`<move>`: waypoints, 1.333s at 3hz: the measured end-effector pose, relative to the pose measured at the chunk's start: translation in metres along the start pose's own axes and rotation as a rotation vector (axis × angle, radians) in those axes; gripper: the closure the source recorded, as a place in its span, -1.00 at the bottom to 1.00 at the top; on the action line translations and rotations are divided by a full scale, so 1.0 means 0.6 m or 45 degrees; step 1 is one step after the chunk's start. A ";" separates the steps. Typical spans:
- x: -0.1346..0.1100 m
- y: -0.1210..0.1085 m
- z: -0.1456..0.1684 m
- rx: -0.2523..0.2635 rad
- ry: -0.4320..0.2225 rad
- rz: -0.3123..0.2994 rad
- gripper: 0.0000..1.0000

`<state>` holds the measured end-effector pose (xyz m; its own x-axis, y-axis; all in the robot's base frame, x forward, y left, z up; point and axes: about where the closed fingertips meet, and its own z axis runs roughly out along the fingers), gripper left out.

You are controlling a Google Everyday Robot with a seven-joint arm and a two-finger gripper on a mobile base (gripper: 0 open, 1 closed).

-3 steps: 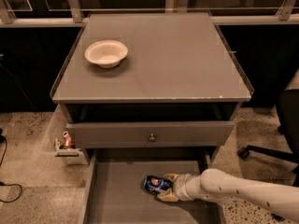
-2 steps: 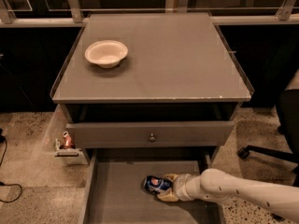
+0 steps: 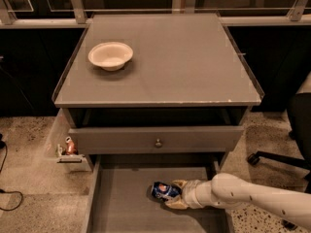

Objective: Pick pepsi can from middle drawer and place on counter

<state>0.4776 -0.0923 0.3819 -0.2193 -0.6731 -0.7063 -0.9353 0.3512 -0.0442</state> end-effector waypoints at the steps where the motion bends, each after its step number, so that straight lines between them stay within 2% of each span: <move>1: -0.019 0.001 -0.048 -0.047 0.005 0.016 1.00; 3: -0.091 -0.034 -0.213 -0.084 -0.060 0.012 1.00; 4: -0.137 -0.044 -0.292 -0.076 -0.064 -0.041 1.00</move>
Offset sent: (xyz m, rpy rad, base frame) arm -0.0087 -0.0607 0.1397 0.0623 0.0437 0.0445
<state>0.4718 -0.1599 0.5649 -0.1757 -0.6496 -0.7397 -0.9569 0.2892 -0.0266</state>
